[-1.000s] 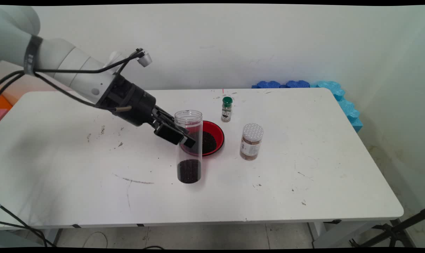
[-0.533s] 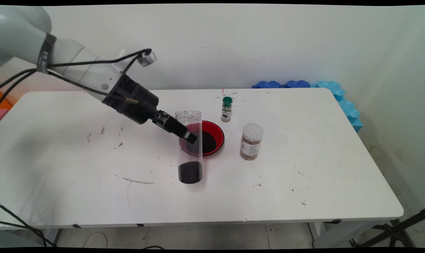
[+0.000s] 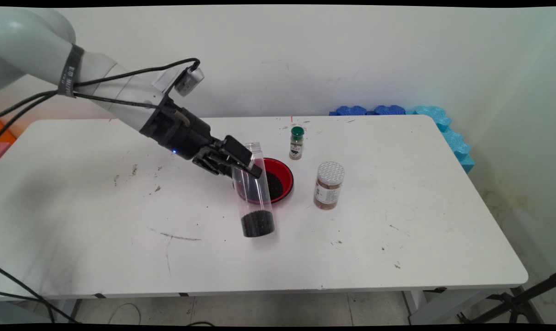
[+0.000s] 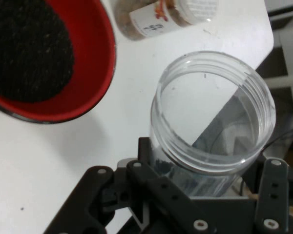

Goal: Pour the black seasoning powder in the red bowl

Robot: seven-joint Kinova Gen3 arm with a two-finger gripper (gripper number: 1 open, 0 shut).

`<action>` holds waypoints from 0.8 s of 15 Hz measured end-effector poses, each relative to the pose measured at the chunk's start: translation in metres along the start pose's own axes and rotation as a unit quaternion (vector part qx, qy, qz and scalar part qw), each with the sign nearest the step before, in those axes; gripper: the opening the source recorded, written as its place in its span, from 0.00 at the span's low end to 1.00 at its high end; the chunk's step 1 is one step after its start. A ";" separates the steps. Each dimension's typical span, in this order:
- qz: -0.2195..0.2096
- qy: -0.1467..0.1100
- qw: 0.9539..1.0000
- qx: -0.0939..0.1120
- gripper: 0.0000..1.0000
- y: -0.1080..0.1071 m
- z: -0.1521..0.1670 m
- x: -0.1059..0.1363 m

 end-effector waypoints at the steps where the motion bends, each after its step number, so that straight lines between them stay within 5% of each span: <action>1: -0.021 0.001 1.000 0.000 0.00 -0.002 0.000 0.001; 5: -0.114 0.007 0.993 -0.003 0.00 -0.012 0.000 0.004; 9: -0.198 0.010 0.980 -0.013 0.00 -0.019 0.001 0.005; 12: -0.259 0.006 0.966 -0.020 0.00 -0.025 0.001 0.006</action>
